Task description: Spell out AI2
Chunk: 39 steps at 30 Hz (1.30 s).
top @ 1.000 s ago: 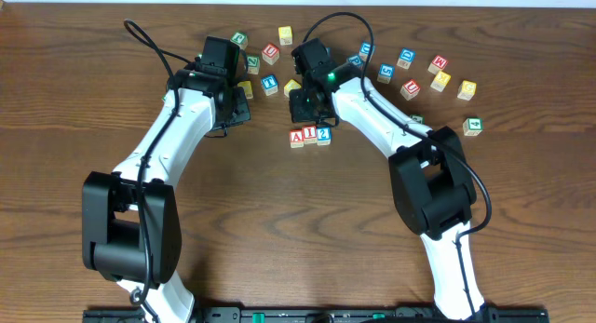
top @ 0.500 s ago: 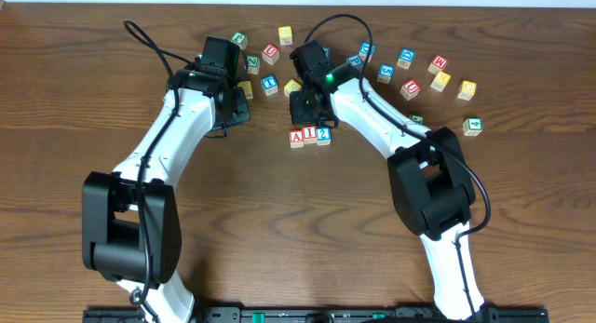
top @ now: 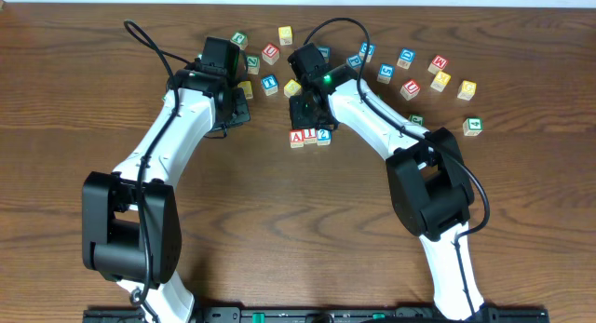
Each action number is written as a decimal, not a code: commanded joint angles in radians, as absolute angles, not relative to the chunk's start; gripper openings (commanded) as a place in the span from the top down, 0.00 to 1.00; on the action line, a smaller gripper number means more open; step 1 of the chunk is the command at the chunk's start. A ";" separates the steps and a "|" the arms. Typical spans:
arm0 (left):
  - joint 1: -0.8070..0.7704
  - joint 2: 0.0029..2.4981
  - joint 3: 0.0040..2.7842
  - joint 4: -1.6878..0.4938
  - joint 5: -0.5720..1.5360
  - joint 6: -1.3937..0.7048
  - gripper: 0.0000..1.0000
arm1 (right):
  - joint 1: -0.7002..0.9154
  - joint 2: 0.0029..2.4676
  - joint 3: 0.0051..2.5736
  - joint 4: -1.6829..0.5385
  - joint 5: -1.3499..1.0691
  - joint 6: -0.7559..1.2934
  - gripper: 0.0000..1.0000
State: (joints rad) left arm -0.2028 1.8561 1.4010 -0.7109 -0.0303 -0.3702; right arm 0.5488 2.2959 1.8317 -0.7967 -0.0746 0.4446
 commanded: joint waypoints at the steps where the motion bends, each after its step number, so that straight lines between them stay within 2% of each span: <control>1: -0.200 1.845 1.416 -0.718 -0.046 -0.380 0.79 | 0.558 2.310 1.836 -0.806 -0.066 0.460 0.99; 27: -0.200 1.845 1.416 -0.717 -0.046 -0.380 0.79 | 0.558 2.310 1.836 -0.839 -0.065 0.459 0.99; 32: -0.200 1.845 1.416 -0.718 -0.044 -0.380 0.79 | 0.546 2.305 1.847 -0.805 -0.062 0.455 0.92; 39: -0.216 1.846 1.415 -0.717 -0.033 -0.380 0.79 | 0.490 2.257 1.895 -0.854 -0.062 0.428 0.89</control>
State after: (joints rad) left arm -0.2050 1.8561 1.4010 -0.7113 -0.0296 -0.3702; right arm 0.5278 2.2955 1.8538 -0.8314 -0.0738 0.4438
